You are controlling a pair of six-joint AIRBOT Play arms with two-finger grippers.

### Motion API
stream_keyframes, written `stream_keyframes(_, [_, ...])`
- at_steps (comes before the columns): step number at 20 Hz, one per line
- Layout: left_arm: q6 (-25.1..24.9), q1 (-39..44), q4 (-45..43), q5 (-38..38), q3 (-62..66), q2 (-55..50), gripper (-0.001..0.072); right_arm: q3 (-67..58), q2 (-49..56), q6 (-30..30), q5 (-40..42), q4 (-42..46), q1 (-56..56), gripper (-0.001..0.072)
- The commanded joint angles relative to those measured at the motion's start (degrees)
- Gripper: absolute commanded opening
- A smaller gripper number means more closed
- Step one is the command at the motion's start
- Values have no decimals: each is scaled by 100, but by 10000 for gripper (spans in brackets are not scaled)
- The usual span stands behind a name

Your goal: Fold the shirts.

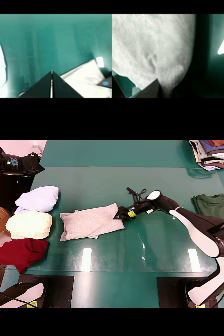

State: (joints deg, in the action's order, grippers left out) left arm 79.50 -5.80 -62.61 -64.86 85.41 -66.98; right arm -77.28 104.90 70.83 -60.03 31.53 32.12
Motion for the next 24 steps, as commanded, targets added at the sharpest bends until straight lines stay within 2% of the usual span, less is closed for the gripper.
stream_keyframes(1, [-7, 0, 348, -22, 0, -4, 20, -570, 125, 0, 197, 319, 295, 14])
stream_keyframes(6, [63, 640, 433, -11, 0, -2, 20, -719, -621, 79, 63, 1071, -393, 12])
stream_keyframes(10, [122, 1508, 435, 278, 0, -2, 20, -697, -1604, 221, -323, 1729, -2061, 13])
stream_keyframes(13, [168, 1991, 435, 647, 0, -4, 20, -697, -2212, 323, -321, 2208, -3565, 13])
stream_keyframes(19, [170, 2568, 435, 1300, 0, -4, 21, -699, -2435, 323, -219, 2199, -5967, 12])
stream_keyframes(24, [175, 2634, 444, 1344, 0, -4, 21, -702, -2385, 326, 299, 2013, -6664, 13])
